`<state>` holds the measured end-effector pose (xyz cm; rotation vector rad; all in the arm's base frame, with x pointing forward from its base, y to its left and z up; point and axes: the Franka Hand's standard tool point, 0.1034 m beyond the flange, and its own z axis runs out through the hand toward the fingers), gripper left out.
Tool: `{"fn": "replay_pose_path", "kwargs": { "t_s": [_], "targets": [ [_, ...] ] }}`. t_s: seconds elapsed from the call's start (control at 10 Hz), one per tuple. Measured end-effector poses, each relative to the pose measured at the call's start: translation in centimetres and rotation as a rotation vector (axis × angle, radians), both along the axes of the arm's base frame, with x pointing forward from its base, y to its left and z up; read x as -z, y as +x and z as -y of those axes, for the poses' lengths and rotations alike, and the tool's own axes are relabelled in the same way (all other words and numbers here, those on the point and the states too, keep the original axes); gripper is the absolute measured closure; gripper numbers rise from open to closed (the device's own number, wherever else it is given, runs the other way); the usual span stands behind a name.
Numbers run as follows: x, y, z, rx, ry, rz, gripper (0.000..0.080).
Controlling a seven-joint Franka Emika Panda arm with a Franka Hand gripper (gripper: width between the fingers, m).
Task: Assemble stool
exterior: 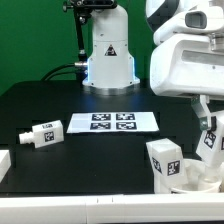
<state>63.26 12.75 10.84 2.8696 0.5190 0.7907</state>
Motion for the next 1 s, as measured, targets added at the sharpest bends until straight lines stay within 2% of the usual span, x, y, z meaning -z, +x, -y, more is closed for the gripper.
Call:
{"fn": "replay_pose_path", "kwargs": {
  "t_s": [0.2,0.5,1.0],
  "targets": [
    [0.5,-0.2,0.2,-0.022,-0.021,-0.014,0.0476],
    [0.8,-0.3,0.3,-0.016,-0.02,-0.016,0.0476],
    [2.3,-0.9,-0.1,-0.012,-0.02,-0.031,0.0476]
  ]
}}
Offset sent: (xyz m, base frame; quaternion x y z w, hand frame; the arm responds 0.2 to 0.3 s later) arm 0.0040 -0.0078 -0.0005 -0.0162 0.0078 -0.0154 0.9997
